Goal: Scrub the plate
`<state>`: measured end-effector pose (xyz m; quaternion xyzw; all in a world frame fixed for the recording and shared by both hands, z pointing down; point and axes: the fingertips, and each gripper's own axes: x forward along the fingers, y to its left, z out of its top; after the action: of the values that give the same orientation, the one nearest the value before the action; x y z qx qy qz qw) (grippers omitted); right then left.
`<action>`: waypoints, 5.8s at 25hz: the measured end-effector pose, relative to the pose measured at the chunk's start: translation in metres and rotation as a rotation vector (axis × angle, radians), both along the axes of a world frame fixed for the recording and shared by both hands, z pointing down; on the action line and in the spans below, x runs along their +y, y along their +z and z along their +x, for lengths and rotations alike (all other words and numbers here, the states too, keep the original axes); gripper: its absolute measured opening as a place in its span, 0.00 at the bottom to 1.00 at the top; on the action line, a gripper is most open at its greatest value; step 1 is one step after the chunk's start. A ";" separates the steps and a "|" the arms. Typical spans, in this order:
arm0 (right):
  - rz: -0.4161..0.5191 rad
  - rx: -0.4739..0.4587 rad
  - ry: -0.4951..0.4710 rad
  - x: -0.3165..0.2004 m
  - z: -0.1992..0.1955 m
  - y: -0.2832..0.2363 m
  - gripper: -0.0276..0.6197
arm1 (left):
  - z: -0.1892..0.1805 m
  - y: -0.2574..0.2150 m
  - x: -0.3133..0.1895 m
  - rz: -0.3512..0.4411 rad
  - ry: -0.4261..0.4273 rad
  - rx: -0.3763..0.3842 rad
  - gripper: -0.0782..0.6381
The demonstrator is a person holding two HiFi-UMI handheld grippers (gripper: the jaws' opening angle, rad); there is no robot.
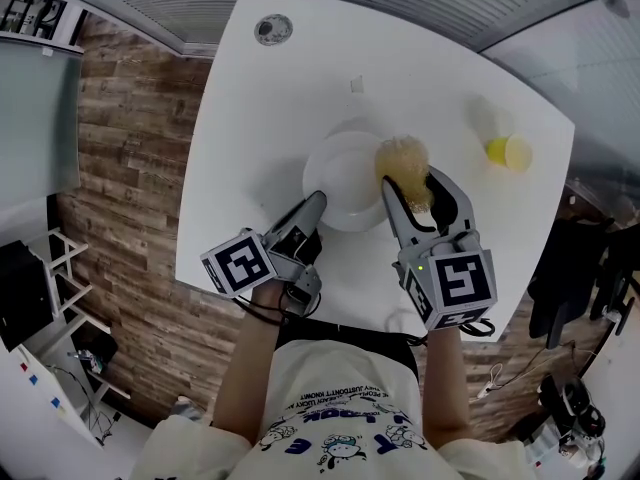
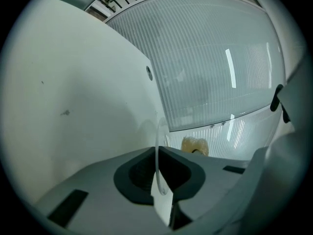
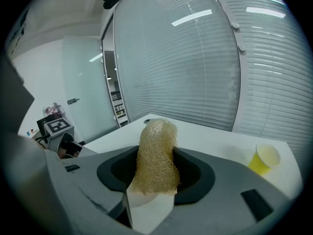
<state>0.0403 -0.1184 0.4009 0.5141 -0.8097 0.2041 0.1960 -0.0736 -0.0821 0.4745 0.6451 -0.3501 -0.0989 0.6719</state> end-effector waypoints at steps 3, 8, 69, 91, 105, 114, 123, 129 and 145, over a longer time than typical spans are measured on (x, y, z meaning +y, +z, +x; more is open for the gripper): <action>-0.013 0.019 0.033 0.001 0.010 -0.016 0.35 | 0.005 -0.013 -0.002 0.027 0.010 0.010 0.16; 0.001 0.084 0.050 0.011 0.021 -0.043 0.35 | 0.015 -0.038 0.004 0.066 0.022 0.043 0.16; -0.054 0.299 -0.254 0.042 -0.030 -0.040 0.34 | -0.013 -0.094 -0.009 0.232 -0.099 -0.007 0.16; 0.029 0.395 -0.198 0.003 -0.030 -0.056 0.34 | -0.007 -0.090 0.012 0.207 -0.028 -0.025 0.16; 0.058 0.347 -0.220 0.001 -0.049 -0.061 0.34 | 0.004 -0.094 0.016 0.219 -0.001 0.018 0.16; 0.052 0.278 -0.265 0.015 -0.071 -0.061 0.34 | 0.010 -0.094 0.020 0.223 0.003 0.022 0.16; 0.030 0.238 -0.303 0.017 -0.082 -0.053 0.34 | 0.006 -0.094 0.002 0.226 -0.021 0.024 0.16; 0.022 0.234 -0.315 0.020 -0.083 -0.054 0.34 | 0.005 -0.095 -0.002 0.222 -0.033 0.031 0.16; -0.015 0.235 -0.314 0.031 -0.067 -0.051 0.34 | -0.005 -0.097 -0.012 0.223 -0.074 0.027 0.16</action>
<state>-0.0270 -0.0871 0.3504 0.4004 -0.8500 0.1156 0.3222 -0.0787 -0.0942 0.3776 0.7009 -0.3515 -0.1707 0.5967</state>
